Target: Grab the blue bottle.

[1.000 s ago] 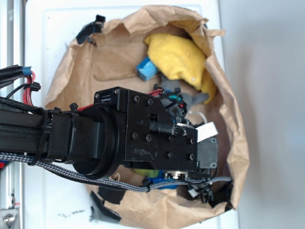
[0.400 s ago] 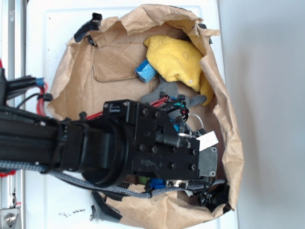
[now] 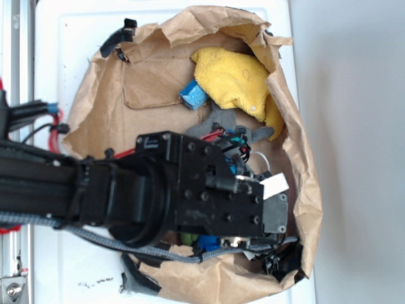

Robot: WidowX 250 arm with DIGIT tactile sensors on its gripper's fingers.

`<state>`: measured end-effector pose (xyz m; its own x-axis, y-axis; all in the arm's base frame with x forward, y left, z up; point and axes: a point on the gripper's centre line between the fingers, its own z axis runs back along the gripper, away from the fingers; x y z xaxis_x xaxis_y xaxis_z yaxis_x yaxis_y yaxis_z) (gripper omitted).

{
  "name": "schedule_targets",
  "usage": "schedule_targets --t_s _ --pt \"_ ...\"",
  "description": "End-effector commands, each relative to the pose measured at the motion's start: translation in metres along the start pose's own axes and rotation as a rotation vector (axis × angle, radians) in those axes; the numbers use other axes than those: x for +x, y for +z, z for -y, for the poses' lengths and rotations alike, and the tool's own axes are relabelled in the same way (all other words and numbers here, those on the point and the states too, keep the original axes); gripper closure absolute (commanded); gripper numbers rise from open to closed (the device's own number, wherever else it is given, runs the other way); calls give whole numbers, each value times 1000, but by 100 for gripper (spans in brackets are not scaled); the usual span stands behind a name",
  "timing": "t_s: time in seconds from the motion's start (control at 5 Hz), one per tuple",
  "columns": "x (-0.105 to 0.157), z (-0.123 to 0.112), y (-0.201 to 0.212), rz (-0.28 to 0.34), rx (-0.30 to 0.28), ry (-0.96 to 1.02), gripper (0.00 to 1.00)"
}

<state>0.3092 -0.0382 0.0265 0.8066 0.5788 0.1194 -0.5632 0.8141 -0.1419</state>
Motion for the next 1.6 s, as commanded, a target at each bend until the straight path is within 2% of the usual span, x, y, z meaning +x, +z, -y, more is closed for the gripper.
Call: schedule_targets --t_s 0.0,0.2,0.4,0.6,1.0,1.2,1.4 --pt "13 -9 17 -13 -23 -24 100" --pt "22 -17 51 -25 -90 -52 100" --pt "28 -24 78 -27 -128 -51 100" --pt "34 -35 105 -22 -121 -88 100" --pt "42 -34 152 10 -122 -201 100" --pt "45 -35 163 83 -134 -187 100" --pt "44 -35 161 90 -146 -172 100"
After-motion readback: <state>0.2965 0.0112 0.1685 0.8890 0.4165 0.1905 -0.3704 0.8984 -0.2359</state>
